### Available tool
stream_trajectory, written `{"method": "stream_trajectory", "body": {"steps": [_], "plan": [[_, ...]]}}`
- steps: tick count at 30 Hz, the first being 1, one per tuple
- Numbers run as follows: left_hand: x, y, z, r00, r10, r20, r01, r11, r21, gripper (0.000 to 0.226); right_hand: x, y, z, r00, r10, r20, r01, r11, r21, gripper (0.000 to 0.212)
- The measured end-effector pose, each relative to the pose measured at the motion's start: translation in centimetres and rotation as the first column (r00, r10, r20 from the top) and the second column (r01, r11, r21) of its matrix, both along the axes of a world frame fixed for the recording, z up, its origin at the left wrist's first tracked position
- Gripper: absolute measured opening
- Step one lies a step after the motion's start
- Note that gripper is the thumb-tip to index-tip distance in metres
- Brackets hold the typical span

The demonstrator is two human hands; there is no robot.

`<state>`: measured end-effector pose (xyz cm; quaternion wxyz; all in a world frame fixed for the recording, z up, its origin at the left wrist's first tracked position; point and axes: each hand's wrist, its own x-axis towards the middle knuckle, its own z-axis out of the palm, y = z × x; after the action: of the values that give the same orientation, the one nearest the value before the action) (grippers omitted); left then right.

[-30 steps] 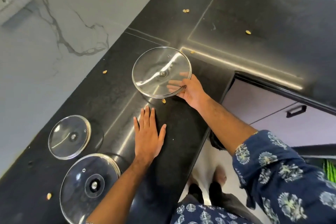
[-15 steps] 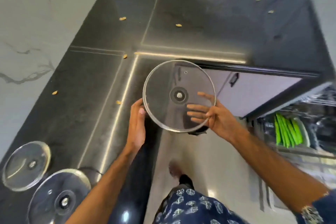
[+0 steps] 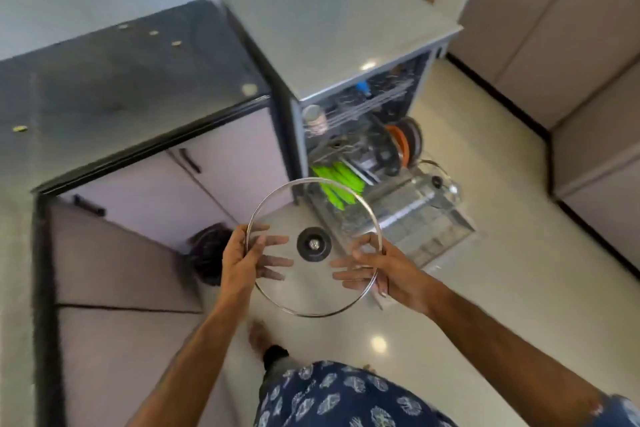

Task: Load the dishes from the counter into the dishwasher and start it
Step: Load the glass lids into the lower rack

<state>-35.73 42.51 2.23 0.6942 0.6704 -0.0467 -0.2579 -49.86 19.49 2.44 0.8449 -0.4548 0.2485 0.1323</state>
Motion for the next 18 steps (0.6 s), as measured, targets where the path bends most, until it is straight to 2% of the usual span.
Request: {"method": "stream_trajectory", "body": {"steps": [1,4,8,10,11,13,15,18], "plan": [[-0.6,-2.1,0.1,0.998,-0.059,0.020,0.059,0.998,0.022,0.012,-1.4,-2.3,0.3,0.999,-0.005,-0.047,0.002,0.999,-0.051,0.023],[-1.4,-8.7,1.2,0.950,-0.291,0.115,0.273,0.950,0.152,0.017,-4.1,-8.7,1.0,0.992,0.066,-0.105,-0.084,0.980,-0.180,0.035],[-1.6,-17.6,1.7,0.735,-0.644,0.211,0.552,0.750,0.365,0.013,-5.4,-15.5,2.2,0.949,0.300,-0.096,-0.315,0.905,-0.287,0.032],[-1.4,-21.5,0.9,0.647,-0.733,0.209,0.615,0.664,0.424,0.008,-5.6,-18.1,2.3,0.914,0.387,-0.121,-0.405,0.854,-0.326,0.037],[-1.3,-23.3,0.4,0.642,-0.741,0.197,0.622,0.654,0.431,0.006,-5.6,-19.4,2.0,0.902,0.409,-0.138,-0.431,0.837,-0.336,0.039],[-1.2,-26.5,-1.2,0.706,-0.691,0.155,0.602,0.701,0.383,0.003,-5.7,-21.8,1.1,0.905,0.395,-0.158,-0.425,0.837,-0.345,0.041],[-0.9,-29.9,-3.2,0.775,-0.614,0.152,0.537,0.766,0.354,0.010,-5.6,-24.3,-0.1,0.923,0.336,-0.189,-0.384,0.842,-0.378,0.041],[-0.6,-34.3,-6.4,0.789,-0.599,0.138,0.522,0.772,0.363,0.025,-5.4,-27.9,-2.0,0.940,0.222,-0.259,-0.320,0.836,-0.446,0.040]]}}
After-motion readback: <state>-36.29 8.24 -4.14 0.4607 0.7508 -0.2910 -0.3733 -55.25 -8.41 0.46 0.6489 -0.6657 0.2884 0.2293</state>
